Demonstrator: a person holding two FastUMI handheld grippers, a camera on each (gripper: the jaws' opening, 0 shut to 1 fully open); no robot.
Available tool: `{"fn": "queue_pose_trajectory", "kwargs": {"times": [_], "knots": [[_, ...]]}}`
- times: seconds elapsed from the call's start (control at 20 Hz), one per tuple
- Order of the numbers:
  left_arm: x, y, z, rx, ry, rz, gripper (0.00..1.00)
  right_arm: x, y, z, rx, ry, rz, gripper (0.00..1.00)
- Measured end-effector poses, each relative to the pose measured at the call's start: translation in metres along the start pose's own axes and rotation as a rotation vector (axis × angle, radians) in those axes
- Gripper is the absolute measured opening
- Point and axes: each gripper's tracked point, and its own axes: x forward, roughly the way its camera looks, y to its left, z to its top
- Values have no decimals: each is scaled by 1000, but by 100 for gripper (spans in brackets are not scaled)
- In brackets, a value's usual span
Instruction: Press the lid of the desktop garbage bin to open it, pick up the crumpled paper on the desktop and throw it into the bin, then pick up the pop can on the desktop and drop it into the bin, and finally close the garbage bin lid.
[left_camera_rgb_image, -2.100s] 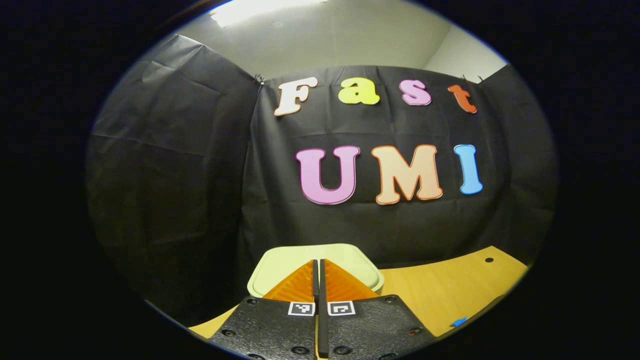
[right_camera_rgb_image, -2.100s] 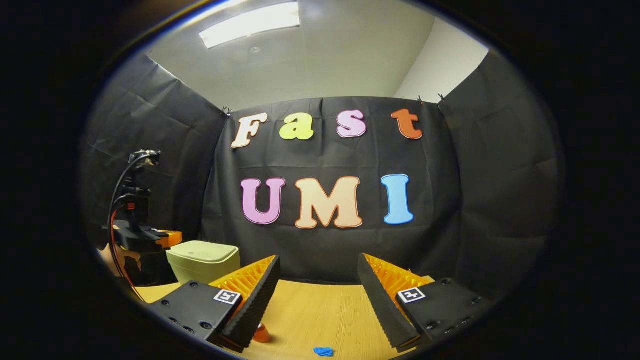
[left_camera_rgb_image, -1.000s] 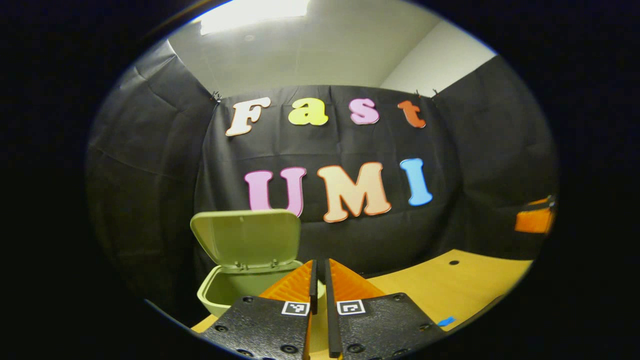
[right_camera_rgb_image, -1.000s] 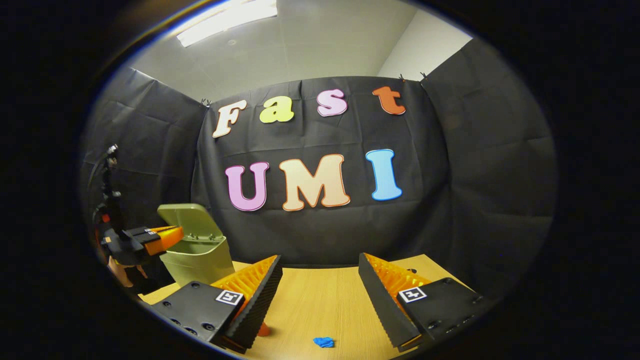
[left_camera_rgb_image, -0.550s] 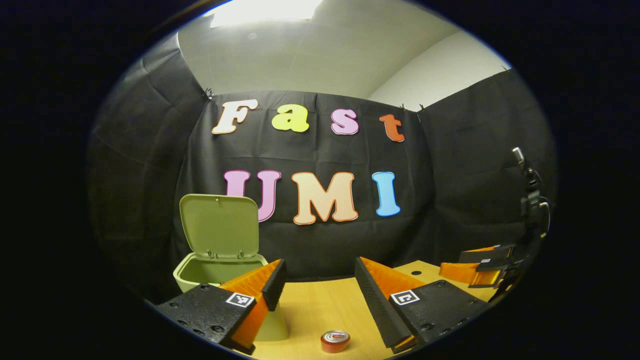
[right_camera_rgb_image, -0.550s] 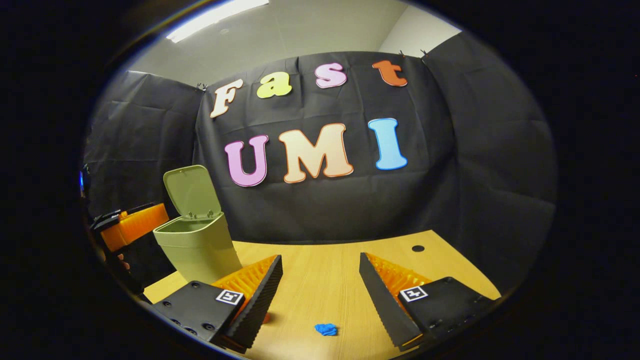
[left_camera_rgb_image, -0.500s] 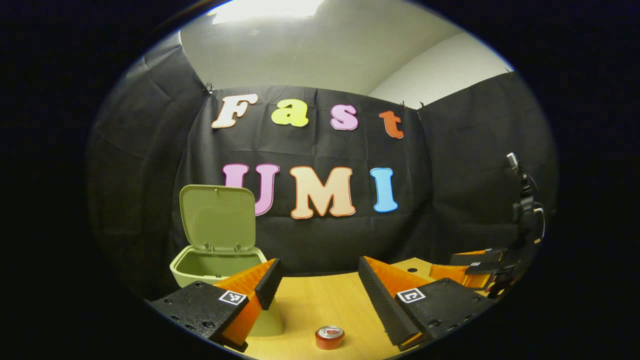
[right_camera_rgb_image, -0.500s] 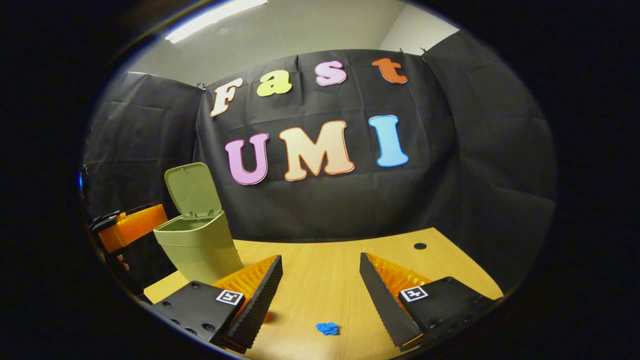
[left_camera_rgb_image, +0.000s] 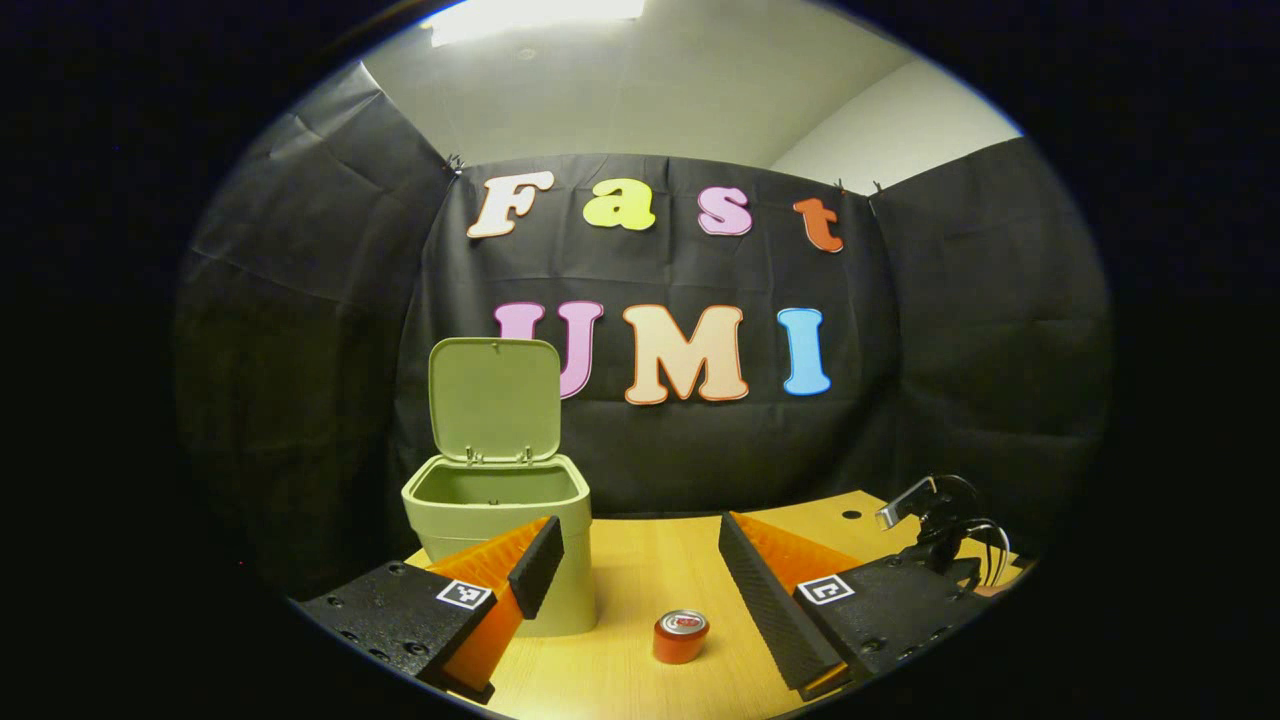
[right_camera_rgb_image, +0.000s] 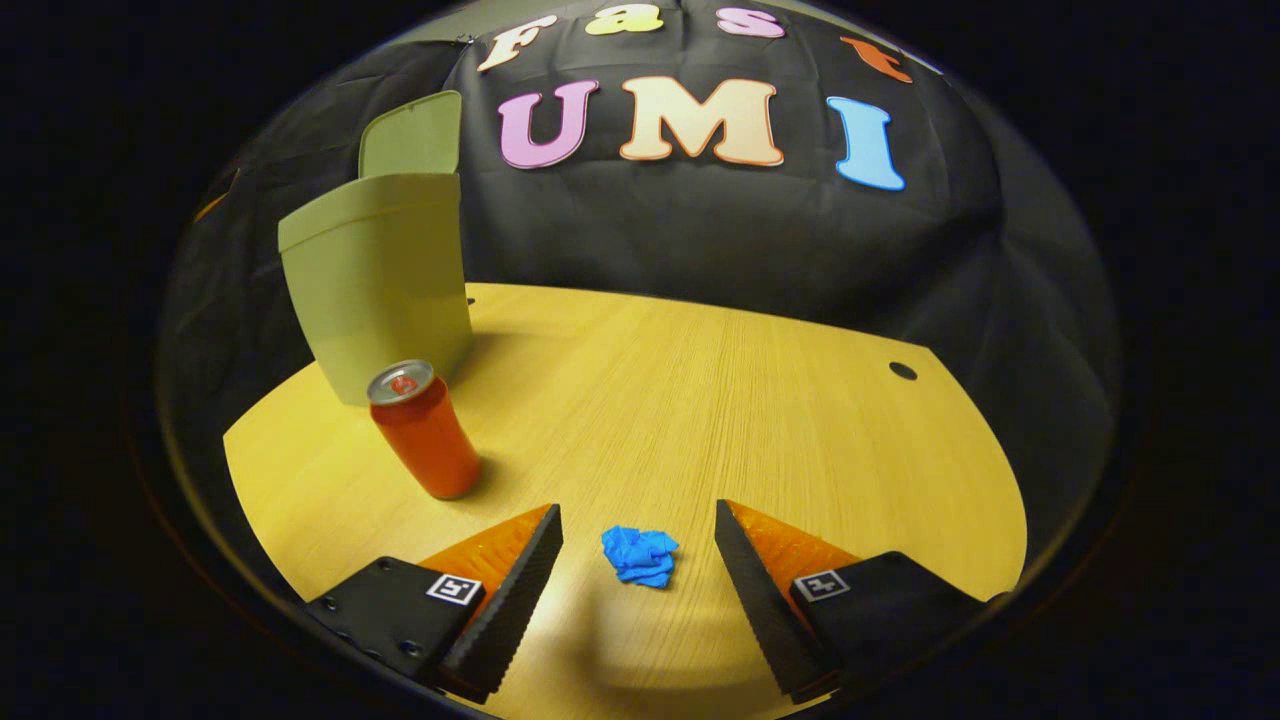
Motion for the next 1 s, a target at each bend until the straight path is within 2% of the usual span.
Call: {"fn": "queue_pose_trajectory", "kwargs": {"times": [0.15,0.2,0.3,0.35,0.4,0.5,0.55,0.6,0.65,0.8,0.9,0.95,1.0], "knots": [[-2,2,-3,10,18,21,94,16,-1,-16,-7,50,3,97],[-2,0,-3,17,21,25,94,21,-4,-18,0,62,13,93],[0,-5,-7,24,34,18,94,31,-6,-29,32,103,33,80],[2,-9,-9,28,41,15,94,32,-7,-40,46,153,48,67],[3,-12,-9,34,42,15,97,41,-7,-34,59,81,47,51],[8,-18,-9,39,42,14,94,38,-6,-29,60,110,84,28],[11,-21,-10,35,42,15,94,38,-6,-27,67,101,103,24],[15,-26,-10,18,40,19,94,35,-13,-23,71,83,91,13],[17,-29,-13,4,43,25,94,37,-16,-19,49,52,85,8],[22,-32,-13,-20,37,50,94,30,-12,-5,19,13,119,6],[24,-32,-13,-17,32,55,94,20,-10,20,36,-56,133,6],[25,-30,-12,-17,24,54,97,13,-8,36,41,-93,135,6],[28,-29,-12,-22,18,45,94,7,-7,53,41,-133,131,6]]}}
